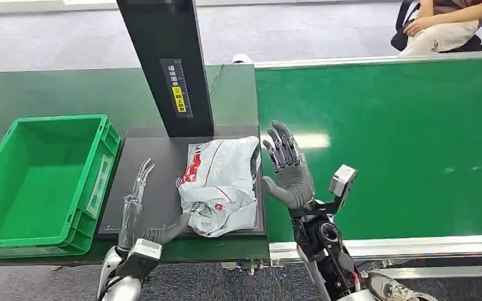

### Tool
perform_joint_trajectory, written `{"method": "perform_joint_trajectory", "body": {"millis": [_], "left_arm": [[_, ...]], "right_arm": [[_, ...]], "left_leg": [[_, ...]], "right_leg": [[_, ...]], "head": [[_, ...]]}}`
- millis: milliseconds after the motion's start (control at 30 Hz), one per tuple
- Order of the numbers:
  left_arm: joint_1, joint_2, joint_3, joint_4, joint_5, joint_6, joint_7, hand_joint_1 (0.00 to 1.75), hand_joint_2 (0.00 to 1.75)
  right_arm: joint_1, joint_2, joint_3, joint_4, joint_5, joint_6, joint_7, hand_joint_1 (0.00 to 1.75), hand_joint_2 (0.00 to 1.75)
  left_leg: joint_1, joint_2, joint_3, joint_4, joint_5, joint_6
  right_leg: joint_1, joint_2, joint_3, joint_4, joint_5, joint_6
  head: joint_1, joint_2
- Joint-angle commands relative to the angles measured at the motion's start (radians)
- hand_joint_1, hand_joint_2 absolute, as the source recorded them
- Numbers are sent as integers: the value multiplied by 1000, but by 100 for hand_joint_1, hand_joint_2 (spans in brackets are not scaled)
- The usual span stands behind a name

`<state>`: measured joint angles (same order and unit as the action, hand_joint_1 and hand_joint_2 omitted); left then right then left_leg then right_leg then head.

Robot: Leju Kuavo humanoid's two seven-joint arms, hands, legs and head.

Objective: Moved the parcel from conveyor to table for the left to box.

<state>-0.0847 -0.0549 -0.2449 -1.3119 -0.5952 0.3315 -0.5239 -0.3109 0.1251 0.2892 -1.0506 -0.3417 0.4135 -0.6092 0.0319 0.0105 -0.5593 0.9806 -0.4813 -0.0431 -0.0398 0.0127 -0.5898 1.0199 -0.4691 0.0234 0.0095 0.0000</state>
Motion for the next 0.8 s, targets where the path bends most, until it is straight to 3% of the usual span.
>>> {"method": "perform_joint_trajectory", "body": {"millis": [33, 233, 333, 633, 667, 700, 800], "left_arm": [[-95, 12, -197, 183, -393, -26, 125, 0, 175], [-128, -11, -207, 322, -439, -193, 279, 0, 175], [-118, -7, -201, 378, -456, -301, 289, 0, 175], [-117, -8, -190, 397, -480, -357, 320, 0, 175], [-117, -5, -190, 398, -482, -358, 320, 33, 175], [-113, -6, -185, 395, -479, -355, 315, 129, 175], [-113, -6, -185, 395, -479, -355, 315, 129, 175]], "right_arm": [[67, -6, -48, -50, -43, 55, 19, 0, 175], [112, 34, -71, -55, 8, 54, 43, 0, 175], [108, 44, -85, -39, 35, 65, 37, 0, 175], [129, 61, -115, -65, 58, 71, 51, 0, 175], [129, 62, -116, -66, 58, 71, 52, 0, 175], [133, 62, -118, -71, 58, 68, 52, 0, 175], [133, 62, -118, -71, 58, 68, 52, 0, 175]], "left_leg": [[0, -6, 1, -1, 1, 3], [0, -3, 2, -2, 0, 3], [0, -1, 1, -2, 0, 2], [0, -1, 1, -1, 0, 2], [0, -3, 2, -2, 0, 3], [0, -2, 3, -2, 0, 3], [0, -1, 3, -2, 0, 3]], "right_leg": [[1, -6, 4, -2, -1, -3], [1, -4, 4, -3, 0, -3], [0, -2, 1, -1, 0, -2], [0, -2, 2, -1, 0, -2], [1, -3, 3, -2, 0, -3], [1, -2, 4, -2, 0, -3], [0, -1, 4, -2, 0, -3]], "head": [[0, 0], [0, 0], [0, 0], [0, 0], [0, 0], [0, 0], [0, 0]]}}
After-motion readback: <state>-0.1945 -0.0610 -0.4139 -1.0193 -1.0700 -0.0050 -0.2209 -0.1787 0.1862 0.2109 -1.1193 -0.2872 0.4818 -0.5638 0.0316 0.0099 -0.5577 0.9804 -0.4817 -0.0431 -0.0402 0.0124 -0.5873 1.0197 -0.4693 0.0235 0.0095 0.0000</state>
